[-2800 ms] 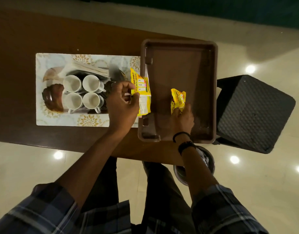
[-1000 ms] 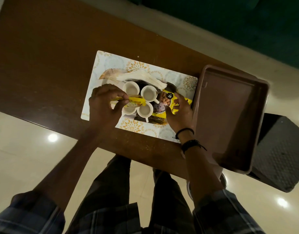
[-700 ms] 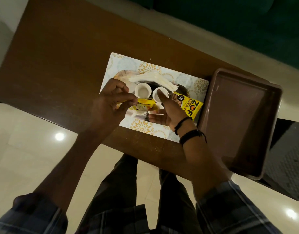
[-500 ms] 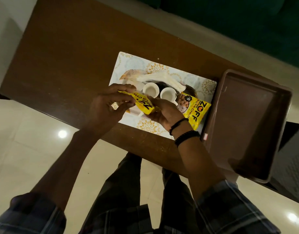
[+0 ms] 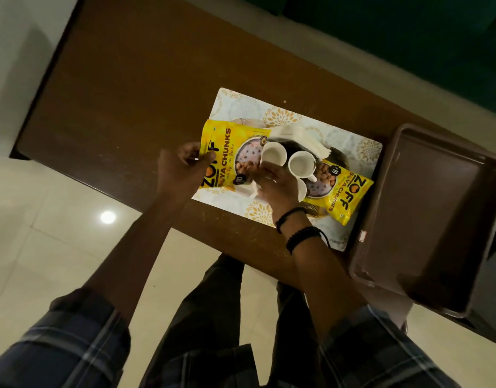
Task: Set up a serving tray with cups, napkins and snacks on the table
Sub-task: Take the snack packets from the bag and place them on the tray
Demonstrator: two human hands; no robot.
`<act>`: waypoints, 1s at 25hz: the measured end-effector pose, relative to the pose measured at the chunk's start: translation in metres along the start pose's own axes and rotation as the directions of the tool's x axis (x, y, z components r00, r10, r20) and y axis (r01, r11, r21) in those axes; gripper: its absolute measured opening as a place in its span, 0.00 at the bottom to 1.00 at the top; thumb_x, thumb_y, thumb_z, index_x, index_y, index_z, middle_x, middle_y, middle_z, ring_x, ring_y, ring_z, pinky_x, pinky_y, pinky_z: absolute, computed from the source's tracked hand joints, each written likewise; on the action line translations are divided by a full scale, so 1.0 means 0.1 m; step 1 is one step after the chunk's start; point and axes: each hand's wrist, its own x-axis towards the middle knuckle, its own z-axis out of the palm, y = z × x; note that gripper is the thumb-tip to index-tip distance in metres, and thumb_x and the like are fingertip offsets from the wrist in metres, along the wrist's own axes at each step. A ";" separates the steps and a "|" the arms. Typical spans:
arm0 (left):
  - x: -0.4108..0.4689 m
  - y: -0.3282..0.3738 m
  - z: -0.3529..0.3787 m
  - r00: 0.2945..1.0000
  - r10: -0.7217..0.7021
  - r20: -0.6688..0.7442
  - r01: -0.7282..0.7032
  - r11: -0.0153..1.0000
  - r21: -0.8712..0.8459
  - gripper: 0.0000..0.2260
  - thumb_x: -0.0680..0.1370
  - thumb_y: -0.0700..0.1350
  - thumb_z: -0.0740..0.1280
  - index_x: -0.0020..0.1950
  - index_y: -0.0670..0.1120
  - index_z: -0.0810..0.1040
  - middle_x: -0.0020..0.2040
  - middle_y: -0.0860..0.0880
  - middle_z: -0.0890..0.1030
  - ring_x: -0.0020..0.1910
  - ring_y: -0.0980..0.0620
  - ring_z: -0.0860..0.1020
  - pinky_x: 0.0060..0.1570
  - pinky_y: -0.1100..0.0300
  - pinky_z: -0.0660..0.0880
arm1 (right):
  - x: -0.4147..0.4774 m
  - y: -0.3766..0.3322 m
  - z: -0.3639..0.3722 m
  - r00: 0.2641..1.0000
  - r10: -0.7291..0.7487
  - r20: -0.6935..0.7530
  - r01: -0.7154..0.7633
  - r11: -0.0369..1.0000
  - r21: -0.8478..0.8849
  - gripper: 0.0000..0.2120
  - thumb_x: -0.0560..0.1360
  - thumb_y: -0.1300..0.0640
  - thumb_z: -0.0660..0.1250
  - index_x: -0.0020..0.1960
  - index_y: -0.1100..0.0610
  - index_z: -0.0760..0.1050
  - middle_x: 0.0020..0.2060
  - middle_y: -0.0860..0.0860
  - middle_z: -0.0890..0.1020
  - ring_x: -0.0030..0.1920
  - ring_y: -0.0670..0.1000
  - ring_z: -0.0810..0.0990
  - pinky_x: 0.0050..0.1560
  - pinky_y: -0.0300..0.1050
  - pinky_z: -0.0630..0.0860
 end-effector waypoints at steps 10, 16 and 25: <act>0.44 -0.09 0.00 0.998 -0.034 0.051 0.025 0.985 0.170 0.05 0.74 0.46 0.69 0.39 0.49 0.76 0.44 0.35 0.82 0.42 0.38 0.82 0.46 0.38 0.79 | 0.10 0.10 -0.18 0.980 -0.071 -0.184 0.050 0.992 -0.118 0.19 0.71 0.64 0.74 0.60 0.63 0.75 0.47 0.55 0.81 0.49 0.52 0.80 0.53 0.52 0.79; 0.65 -0.36 0.23 0.968 -0.143 0.206 0.133 0.989 0.062 0.05 0.77 0.41 0.65 0.51 0.50 0.75 0.51 0.43 0.83 0.47 0.41 0.82 0.49 0.42 0.80 | 0.09 0.11 -0.10 0.993 -0.092 -0.080 0.072 0.972 -0.222 0.25 0.73 0.66 0.70 0.69 0.62 0.68 0.57 0.58 0.80 0.53 0.48 0.76 0.52 0.46 0.76; 0.77 -0.53 0.37 0.952 -0.141 0.270 0.087 0.976 0.202 0.25 0.79 0.50 0.63 0.74 0.48 0.60 0.72 0.48 0.67 0.66 0.50 0.69 0.65 0.51 0.67 | 0.16 0.11 0.00 0.995 -0.091 -0.027 0.079 0.950 -0.301 0.29 0.75 0.70 0.64 0.74 0.62 0.60 0.64 0.61 0.76 0.53 0.50 0.75 0.52 0.42 0.74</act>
